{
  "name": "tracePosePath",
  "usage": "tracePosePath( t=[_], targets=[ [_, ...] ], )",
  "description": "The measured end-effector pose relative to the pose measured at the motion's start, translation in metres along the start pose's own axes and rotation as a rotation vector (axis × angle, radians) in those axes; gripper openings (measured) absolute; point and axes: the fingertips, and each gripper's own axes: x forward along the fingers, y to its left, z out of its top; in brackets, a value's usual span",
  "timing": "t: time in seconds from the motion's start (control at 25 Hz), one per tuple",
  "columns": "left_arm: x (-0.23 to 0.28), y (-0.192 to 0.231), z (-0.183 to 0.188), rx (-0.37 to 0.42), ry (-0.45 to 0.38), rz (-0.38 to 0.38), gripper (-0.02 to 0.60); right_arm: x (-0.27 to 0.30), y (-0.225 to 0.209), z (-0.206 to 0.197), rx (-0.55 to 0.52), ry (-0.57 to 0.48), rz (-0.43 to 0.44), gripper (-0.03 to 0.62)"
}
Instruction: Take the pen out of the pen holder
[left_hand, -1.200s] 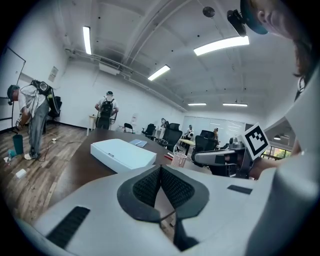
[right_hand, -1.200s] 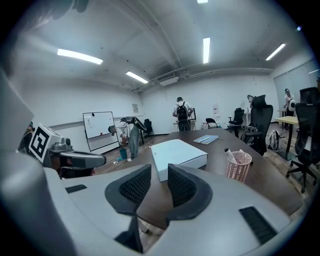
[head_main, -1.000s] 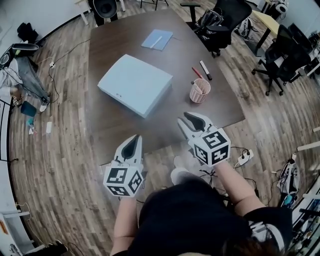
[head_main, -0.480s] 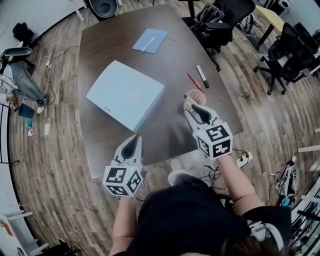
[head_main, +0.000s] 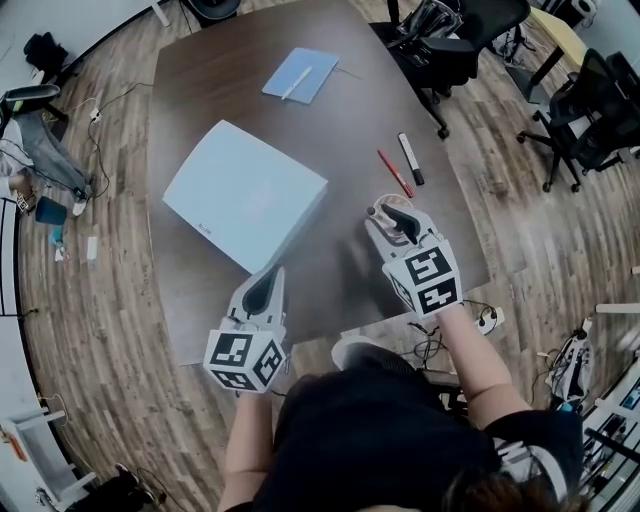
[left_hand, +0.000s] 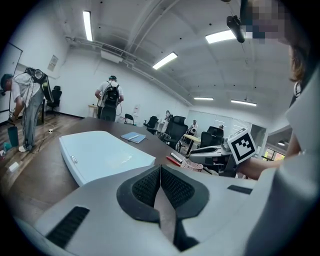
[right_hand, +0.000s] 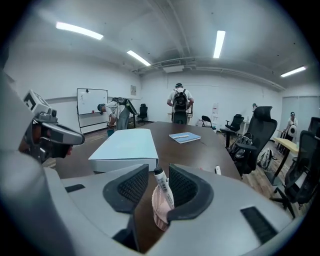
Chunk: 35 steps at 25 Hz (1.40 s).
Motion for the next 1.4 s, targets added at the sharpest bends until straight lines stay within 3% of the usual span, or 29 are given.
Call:
tracePosePath(
  t=[0.28, 0.72, 1.08, 1.4],
  targets=[
    [0.022, 0.008, 0.0, -0.021, 0.02, 0.027, 0.017, 0.016, 0.0, -0.006, -0.118, 0.058, 0.045, 0.143],
    [0.035, 0.016, 0.005, -0.019, 0.04, 0.006, 0.017, 0.024, 0.001, -0.011, -0.187, 0.093, 0.056, 0.095],
    [0.022, 0.029, 0.02, -0.009, 0.007, -0.031, 0.017, 0.011, -0.004, 0.003, -0.18, 0.093, -0.018, 0.084],
    [-0.004, 0.049, 0.027, -0.018, -0.028, -0.025, 0.017, -0.001, 0.008, 0.032, -0.239, 0.075, -0.071, 0.084]
  ],
)
